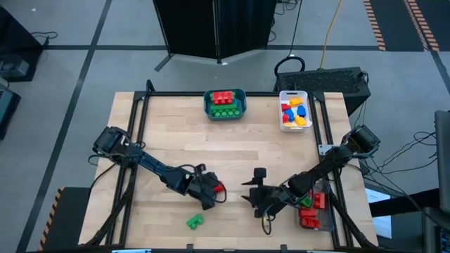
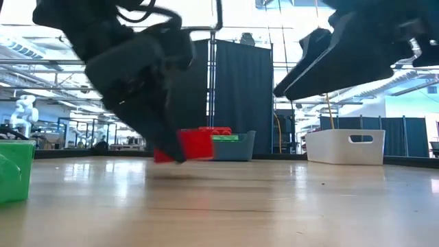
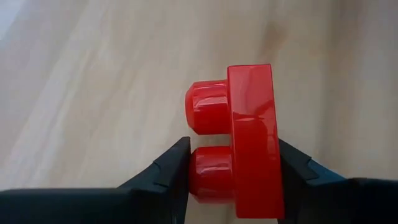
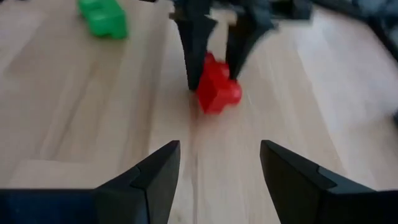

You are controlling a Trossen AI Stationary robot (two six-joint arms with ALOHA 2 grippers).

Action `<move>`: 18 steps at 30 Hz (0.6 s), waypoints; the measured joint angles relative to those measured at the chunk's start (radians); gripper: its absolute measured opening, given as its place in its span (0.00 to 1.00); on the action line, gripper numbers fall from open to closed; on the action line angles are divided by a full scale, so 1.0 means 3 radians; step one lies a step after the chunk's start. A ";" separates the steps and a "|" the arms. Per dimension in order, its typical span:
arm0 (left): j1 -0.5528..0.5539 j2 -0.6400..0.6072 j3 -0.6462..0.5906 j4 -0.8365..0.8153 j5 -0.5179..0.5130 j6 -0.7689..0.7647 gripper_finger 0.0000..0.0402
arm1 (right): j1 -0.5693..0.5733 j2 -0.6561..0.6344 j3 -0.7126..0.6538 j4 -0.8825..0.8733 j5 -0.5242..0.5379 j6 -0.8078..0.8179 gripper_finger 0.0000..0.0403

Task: Sort blocks by size
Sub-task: Put the two stud red game piece into the black transparent bin

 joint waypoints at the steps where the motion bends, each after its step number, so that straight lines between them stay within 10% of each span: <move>1: 0.0013 -0.0001 0.0002 0.0124 0.0058 0.0094 0.37 | 0.0015 0.0002 -0.0001 0.0056 -0.0003 -0.0126 0.52; 18: 0.0434 -0.0006 0.0009 0.1334 0.1424 0.0343 0.36 | 0.0201 0.0003 -0.0001 0.0435 0.0300 -0.1949 0.60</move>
